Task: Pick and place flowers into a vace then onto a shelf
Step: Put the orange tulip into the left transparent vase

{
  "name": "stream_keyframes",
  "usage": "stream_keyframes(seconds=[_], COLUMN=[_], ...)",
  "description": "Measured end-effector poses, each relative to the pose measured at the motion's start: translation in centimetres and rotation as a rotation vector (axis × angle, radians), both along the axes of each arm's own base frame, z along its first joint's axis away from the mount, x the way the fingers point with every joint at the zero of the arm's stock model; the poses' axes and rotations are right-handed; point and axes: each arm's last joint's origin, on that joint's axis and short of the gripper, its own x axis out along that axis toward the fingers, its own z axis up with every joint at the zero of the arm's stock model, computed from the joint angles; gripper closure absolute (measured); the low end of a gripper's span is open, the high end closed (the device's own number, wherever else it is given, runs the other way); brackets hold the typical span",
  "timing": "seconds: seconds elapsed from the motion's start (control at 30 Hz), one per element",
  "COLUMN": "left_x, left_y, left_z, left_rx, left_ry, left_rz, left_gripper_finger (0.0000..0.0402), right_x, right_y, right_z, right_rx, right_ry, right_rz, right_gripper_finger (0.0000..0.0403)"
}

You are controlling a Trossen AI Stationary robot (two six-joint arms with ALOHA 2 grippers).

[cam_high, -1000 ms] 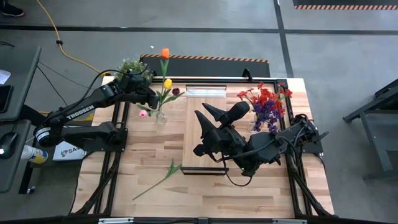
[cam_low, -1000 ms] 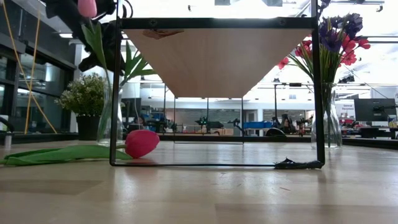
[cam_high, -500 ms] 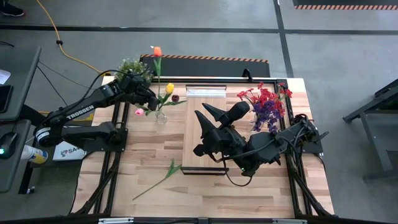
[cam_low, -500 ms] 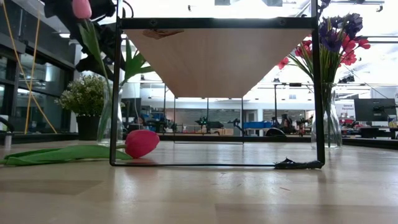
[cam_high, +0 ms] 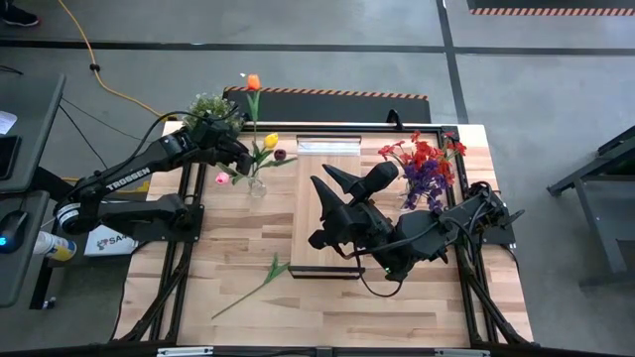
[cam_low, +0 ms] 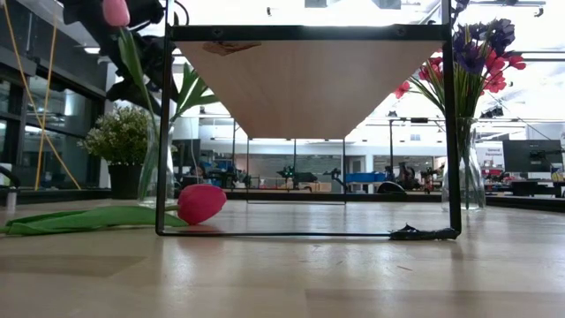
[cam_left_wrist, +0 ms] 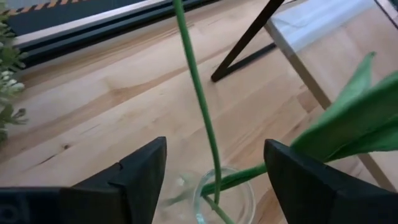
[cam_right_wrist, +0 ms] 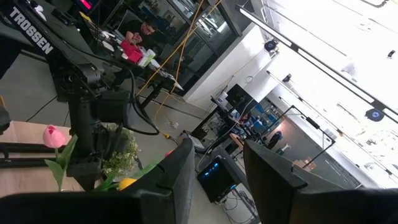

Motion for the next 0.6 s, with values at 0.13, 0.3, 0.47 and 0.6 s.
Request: stream_keyframes(seconds=[0.13,0.3,0.47,0.6], left_x=[0.18,0.16,0.13,0.06], left_y=[0.14,0.19,0.25,0.34], left_z=[0.25,0.25,0.25,0.26], left_rx=[0.021,0.032,0.047,0.067], left_ry=[-0.027,-0.02,-0.01,0.006], left_rz=[0.0,0.012,0.028,0.056], left_gripper_finger=[0.0103,0.0103,0.0103,0.0103], right_x=[0.0,0.0,0.0,0.0], right_y=[0.0,0.0,0.0,0.0], right_z=[0.0,0.0,0.0,0.0], right_rx=[0.0,0.0,0.0,0.0], right_ry=[0.0,0.0,0.0,0.0], right_rz=[0.0,0.0,0.0,0.0], right_gripper_finger=[0.0273,0.0273,0.0273,0.0273])
